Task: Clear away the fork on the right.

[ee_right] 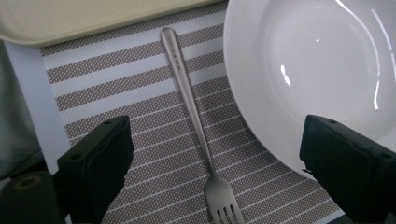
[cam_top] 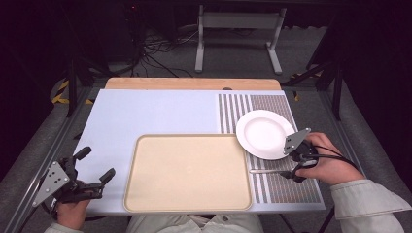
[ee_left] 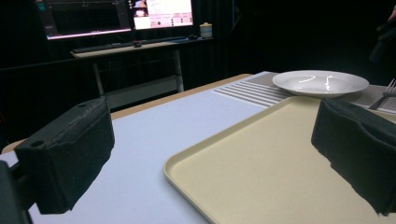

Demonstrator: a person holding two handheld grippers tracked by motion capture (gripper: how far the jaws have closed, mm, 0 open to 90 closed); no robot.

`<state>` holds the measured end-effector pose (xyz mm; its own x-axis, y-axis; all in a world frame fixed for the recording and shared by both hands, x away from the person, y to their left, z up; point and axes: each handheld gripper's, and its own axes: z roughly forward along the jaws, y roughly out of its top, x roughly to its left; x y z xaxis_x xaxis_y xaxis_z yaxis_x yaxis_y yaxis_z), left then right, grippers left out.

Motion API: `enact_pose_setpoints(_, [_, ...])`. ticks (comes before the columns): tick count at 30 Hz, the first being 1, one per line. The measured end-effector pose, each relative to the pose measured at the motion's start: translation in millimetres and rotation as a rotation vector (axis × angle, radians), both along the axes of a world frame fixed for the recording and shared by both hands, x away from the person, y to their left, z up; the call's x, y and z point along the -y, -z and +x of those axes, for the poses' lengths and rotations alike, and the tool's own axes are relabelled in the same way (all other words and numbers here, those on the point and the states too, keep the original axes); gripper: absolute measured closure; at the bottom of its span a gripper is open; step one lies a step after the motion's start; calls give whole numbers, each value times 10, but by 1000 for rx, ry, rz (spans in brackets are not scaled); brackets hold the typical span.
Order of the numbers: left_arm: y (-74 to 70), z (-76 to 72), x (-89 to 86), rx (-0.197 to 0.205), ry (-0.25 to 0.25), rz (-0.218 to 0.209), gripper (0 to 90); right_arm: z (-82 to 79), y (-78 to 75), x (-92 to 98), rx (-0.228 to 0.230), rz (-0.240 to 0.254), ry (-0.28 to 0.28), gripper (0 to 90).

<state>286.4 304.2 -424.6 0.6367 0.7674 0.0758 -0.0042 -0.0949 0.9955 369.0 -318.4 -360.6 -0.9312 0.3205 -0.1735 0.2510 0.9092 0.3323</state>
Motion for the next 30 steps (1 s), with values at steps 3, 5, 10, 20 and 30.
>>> enact_pose_setpoints(3, [0,-2,-2,0,-2,-2,1,-9,22,1,-15,-29,-2,107])
enact_pose_setpoints(5, [0,-2,-2,0,-2,-2,2,-11,50,-2,-36,-52,-10,110])
enact_pose_setpoints(10, [-1,-3,-2,1,-3,-2,2,-20,86,14,-35,-85,3,118])
enact_pose_setpoints(20, [-2,-1,-1,0,-2,5,1,-8,231,58,-84,-89,-20,257])
enact_pose_setpoints(30, [-1,-3,-1,0,-3,6,1,94,365,76,-115,-104,-57,461])
